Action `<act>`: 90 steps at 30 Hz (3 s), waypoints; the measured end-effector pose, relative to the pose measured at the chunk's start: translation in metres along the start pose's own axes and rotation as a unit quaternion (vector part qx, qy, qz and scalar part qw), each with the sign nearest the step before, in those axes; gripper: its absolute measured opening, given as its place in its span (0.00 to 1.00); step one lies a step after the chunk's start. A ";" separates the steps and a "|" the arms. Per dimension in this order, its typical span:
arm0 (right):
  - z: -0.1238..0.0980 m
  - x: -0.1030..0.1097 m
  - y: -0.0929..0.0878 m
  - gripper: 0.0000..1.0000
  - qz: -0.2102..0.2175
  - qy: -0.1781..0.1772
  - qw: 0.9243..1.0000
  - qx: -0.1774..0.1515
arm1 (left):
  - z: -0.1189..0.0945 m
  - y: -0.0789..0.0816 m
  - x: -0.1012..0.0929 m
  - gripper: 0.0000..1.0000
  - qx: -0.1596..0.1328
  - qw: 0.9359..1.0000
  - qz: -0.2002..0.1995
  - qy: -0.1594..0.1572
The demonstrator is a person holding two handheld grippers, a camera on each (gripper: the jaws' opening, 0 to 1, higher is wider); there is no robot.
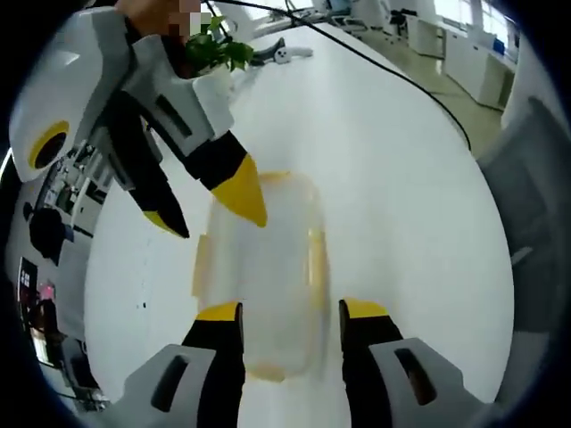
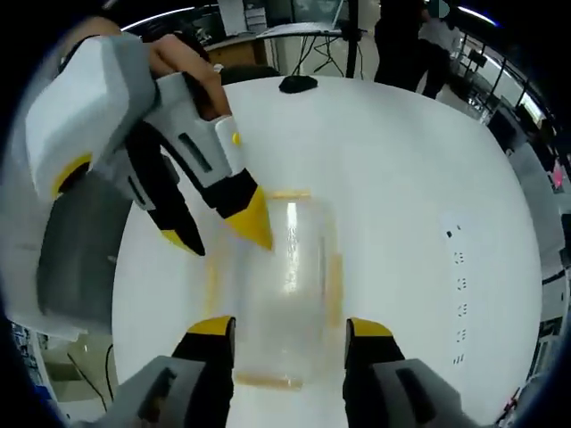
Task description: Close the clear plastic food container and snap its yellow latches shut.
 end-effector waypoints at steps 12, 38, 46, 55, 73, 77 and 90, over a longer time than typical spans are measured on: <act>0.000 0.018 -0.006 0.56 0.000 -0.015 1.000 0.004 | -0.009 -0.006 0.009 0.48 0.004 1.000 -0.004 -0.001; 0.008 0.032 -0.027 0.68 0.011 -0.068 0.998 -0.003 | 0.003 -0.021 0.032 0.72 0.030 0.999 0.005 -0.014; 0.016 0.026 -0.028 0.69 -0.003 -0.087 0.996 -0.008 | 0.018 -0.025 0.033 0.73 0.045 0.999 0.002 -0.024; 0.024 0.024 -0.030 0.73 -0.003 -0.091 0.996 -0.005 | 0.027 -0.039 0.031 0.77 0.066 0.997 -0.007 -0.041; 0.032 0.033 -0.024 0.70 -0.002 -0.083 0.996 0.009 | 0.023 -0.044 0.025 0.76 0.067 0.997 0.001 -0.041; 0.034 0.036 -0.018 0.70 -0.002 -0.082 0.997 0.005 | 0.019 -0.050 0.021 0.76 0.067 0.997 -0.001 -0.042; 0.047 0.045 0.015 0.70 -0.002 -0.082 0.997 0.002 | 0.001 -0.080 0.010 0.76 0.065 0.997 -0.007 -0.039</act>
Point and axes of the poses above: the point that each gripper's makers call its tool centre point, and the gripper's own axes: z roughly forward along the fingers, x roughly to its left, y roughly out of its top, the point moved 5 cm from there along -z, roughly backward along the fingers, and after that the axes turned 2 degrees about -y, right-handed, at the moved point
